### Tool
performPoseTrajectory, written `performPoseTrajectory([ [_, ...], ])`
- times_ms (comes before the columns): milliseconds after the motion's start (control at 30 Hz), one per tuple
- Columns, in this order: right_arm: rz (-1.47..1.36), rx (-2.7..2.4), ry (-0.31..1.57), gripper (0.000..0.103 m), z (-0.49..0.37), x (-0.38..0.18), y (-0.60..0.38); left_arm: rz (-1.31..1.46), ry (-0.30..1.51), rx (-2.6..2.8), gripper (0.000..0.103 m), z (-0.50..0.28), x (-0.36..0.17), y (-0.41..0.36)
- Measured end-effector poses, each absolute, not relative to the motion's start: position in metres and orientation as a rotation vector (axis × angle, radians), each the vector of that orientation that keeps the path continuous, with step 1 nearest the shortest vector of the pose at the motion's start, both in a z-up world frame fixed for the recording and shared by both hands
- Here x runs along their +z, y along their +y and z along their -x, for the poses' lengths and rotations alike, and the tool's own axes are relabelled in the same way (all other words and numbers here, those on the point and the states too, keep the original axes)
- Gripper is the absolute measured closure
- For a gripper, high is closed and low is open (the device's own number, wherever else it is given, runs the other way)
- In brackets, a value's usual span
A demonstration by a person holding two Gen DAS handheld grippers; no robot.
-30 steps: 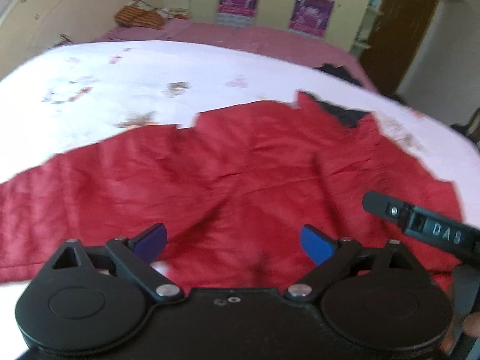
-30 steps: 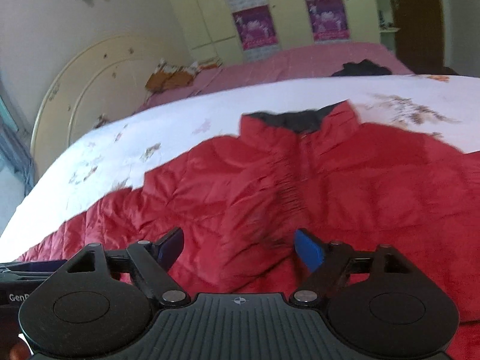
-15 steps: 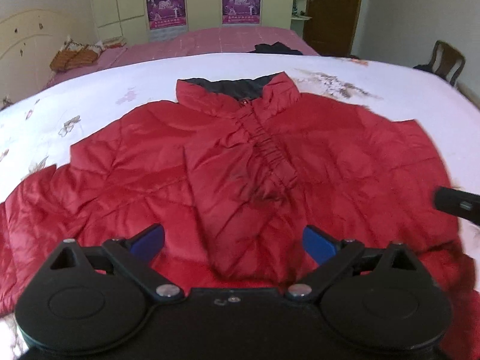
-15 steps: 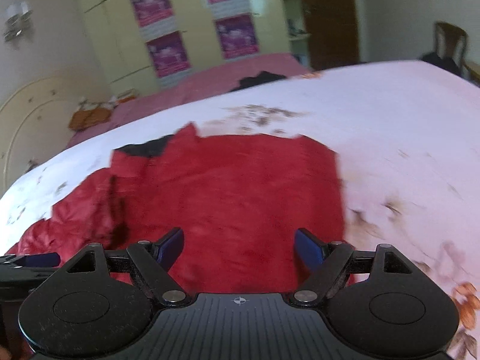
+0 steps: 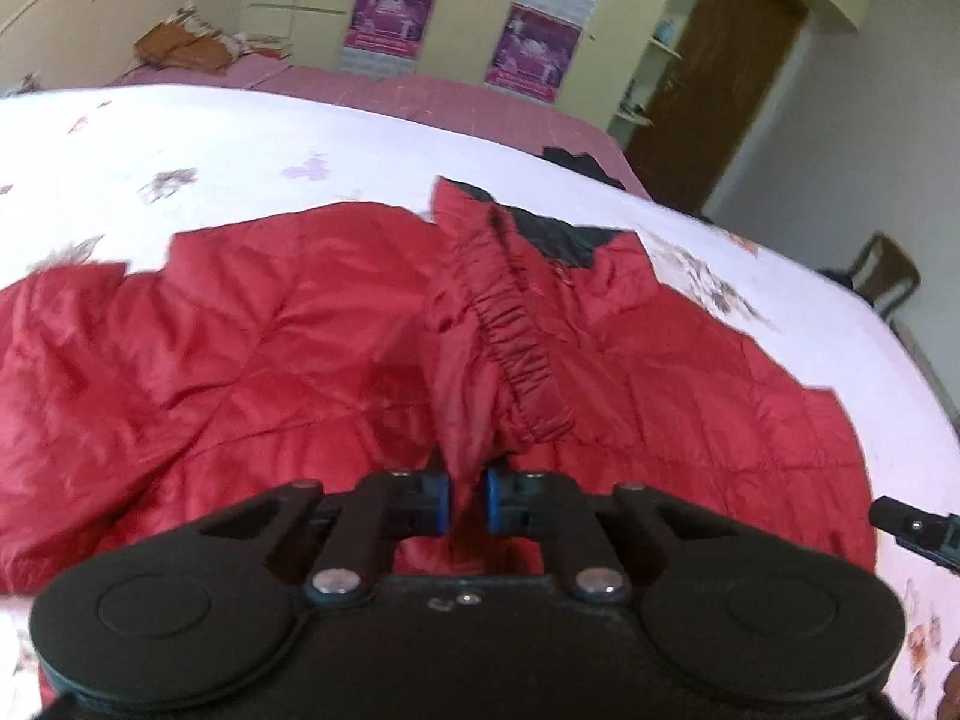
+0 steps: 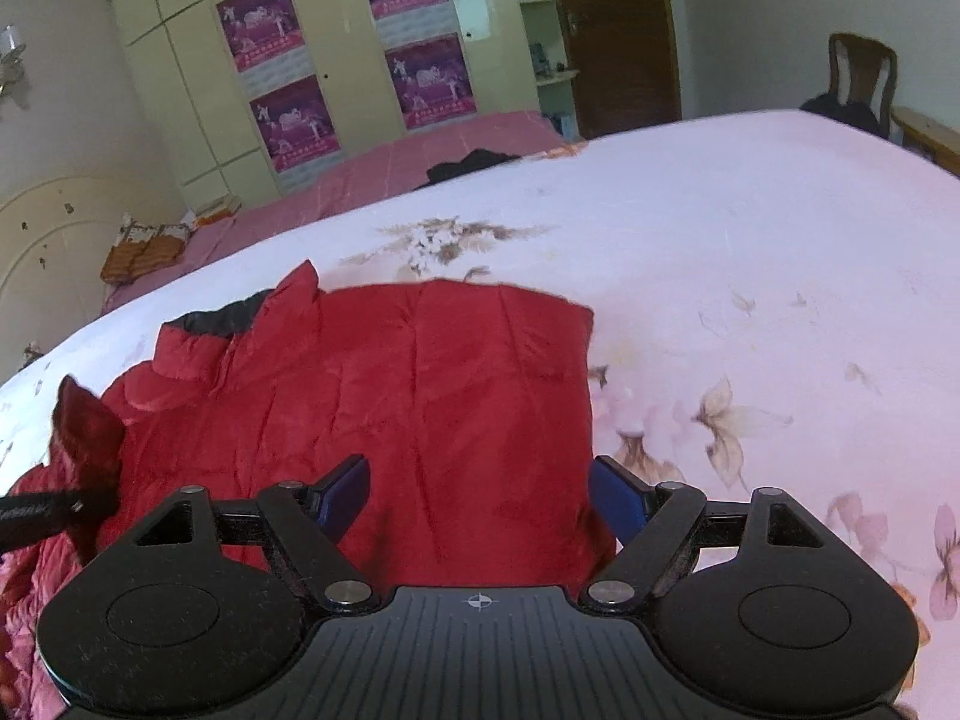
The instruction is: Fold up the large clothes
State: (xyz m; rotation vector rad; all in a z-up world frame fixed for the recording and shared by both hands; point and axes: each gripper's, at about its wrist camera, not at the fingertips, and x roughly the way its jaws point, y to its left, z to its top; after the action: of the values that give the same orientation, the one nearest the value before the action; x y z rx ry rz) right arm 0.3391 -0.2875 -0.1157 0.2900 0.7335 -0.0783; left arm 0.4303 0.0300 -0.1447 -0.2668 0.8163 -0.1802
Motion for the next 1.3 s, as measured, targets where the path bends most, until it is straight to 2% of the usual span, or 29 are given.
performPoseTrajectory([
  [33,-0.276,-0.079,0.73,0.023,-0.342,-0.116,-0.288,0.291,0.799,-0.178,0.094,-0.426,-0.144,0.037],
  [133,-0.243,-0.086,0.733,0.049,-0.354,-0.118,-0.29,0.327,0.797,-0.154,0.094,-0.417,-0.147,0.049],
  [433,-0.3,-0.106,0.865,0.049,-0.394,-0.153,-0.312,0.337,0.824,-0.103,0.094,-0.421,-0.16,0.063],
  [500,-0.374,-0.066,0.881,0.071,-0.398,-0.157,-0.318,0.341,0.832,-0.097,0.094,-0.422,-0.162,0.064],
  [567,-0.345,-0.051,0.878,0.085,-0.399,-0.153,-0.314,0.338,0.832,-0.094,0.09,-0.422,-0.161,0.064],
  [633,-0.328,-0.049,0.854,0.094,-0.397,-0.147,-0.313,0.343,0.828,-0.074,0.083,-0.42,-0.16,0.067],
  [700,-0.329,-0.057,0.811,0.094,-0.392,-0.139,-0.316,0.357,0.822,-0.064,0.082,-0.421,-0.161,0.073],
  [833,-0.285,-0.062,0.824,0.094,-0.391,-0.143,-0.309,0.339,0.795,-0.084,0.089,-0.418,-0.157,0.068],
  [900,-0.273,-0.056,0.793,0.094,-0.389,-0.136,-0.306,0.329,0.761,-0.076,0.089,-0.415,-0.153,0.07],
  [1000,-0.26,-0.043,0.819,0.091,-0.394,-0.137,-0.307,0.32,0.789,-0.072,0.089,-0.416,-0.159,0.072],
  [1033,-0.272,-0.045,0.825,0.077,-0.396,-0.137,-0.309,0.327,0.792,-0.067,0.089,-0.416,-0.161,0.073],
  [1067,-0.281,-0.06,0.81,0.059,-0.397,-0.135,-0.312,0.331,0.789,-0.058,0.089,-0.415,-0.161,0.075],
  [1133,-0.285,-0.093,0.786,0.045,-0.402,-0.133,-0.317,0.348,0.79,-0.045,0.088,-0.415,-0.161,0.078],
  [1233,-0.33,-0.072,0.812,0.046,-0.42,-0.139,-0.324,0.365,0.804,-0.037,0.083,-0.417,-0.163,0.081],
  [1300,-0.36,-0.063,0.838,0.068,-0.432,-0.144,-0.327,0.36,0.804,-0.033,0.081,-0.418,-0.164,0.082],
])
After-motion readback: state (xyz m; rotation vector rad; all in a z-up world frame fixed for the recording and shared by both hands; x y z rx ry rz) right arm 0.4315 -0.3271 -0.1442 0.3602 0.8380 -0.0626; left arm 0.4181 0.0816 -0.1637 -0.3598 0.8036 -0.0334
